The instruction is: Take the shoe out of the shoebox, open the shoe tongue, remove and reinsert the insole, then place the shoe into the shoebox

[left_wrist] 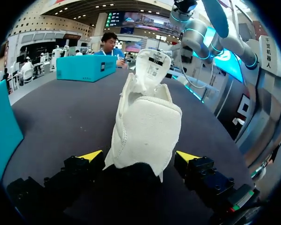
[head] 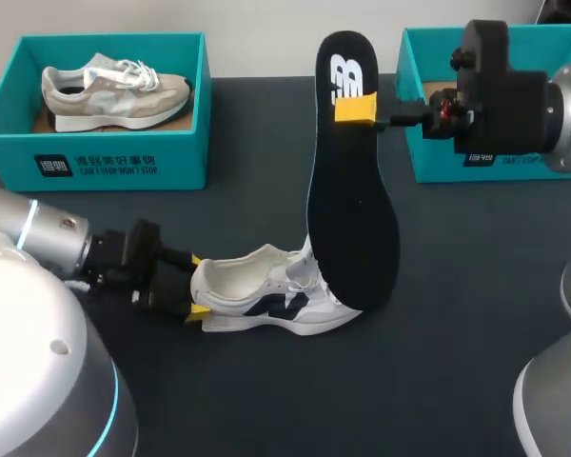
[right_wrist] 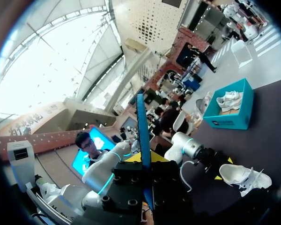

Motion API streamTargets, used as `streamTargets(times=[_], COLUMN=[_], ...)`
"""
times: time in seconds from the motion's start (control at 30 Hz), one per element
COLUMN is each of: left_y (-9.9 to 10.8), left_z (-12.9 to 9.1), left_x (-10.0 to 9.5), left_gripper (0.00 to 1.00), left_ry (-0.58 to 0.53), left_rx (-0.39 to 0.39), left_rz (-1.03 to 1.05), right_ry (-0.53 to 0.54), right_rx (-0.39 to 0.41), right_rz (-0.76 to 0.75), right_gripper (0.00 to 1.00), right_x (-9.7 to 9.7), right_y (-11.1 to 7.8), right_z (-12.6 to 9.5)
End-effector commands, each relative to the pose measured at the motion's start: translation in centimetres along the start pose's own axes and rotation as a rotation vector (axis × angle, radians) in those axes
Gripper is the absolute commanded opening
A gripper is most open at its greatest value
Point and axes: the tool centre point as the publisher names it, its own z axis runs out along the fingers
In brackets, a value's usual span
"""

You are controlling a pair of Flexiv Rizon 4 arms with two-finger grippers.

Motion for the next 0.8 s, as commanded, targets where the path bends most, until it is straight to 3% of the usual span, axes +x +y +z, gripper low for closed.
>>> streamTargets(times=[0.03, 0.53, 0.8], left_y=[-1.3, -2.4, -3.1], left_z=[-1.2, -2.5, -2.4], left_x=[0.4, 0.7, 1.2], left_gripper=[1.00, 1.00, 1.00], left_ry=[0.010, 0.089, 0.092], left_rx=[-0.084, -0.390, -0.605], left_rz=[0.000, -0.017, 0.035], right_ry=[-0.002, -0.002, -0.002], right_rx=[0.001, 0.001, 0.001], right_rz=[0.002, 0.002, 0.002], right_gripper=[0.00, 0.00, 0.00], right_x=[-0.1, -0.1, -0.1], right_y=[0.1, 0.1, 0.1], right_z=[0.5, 0.5, 0.5])
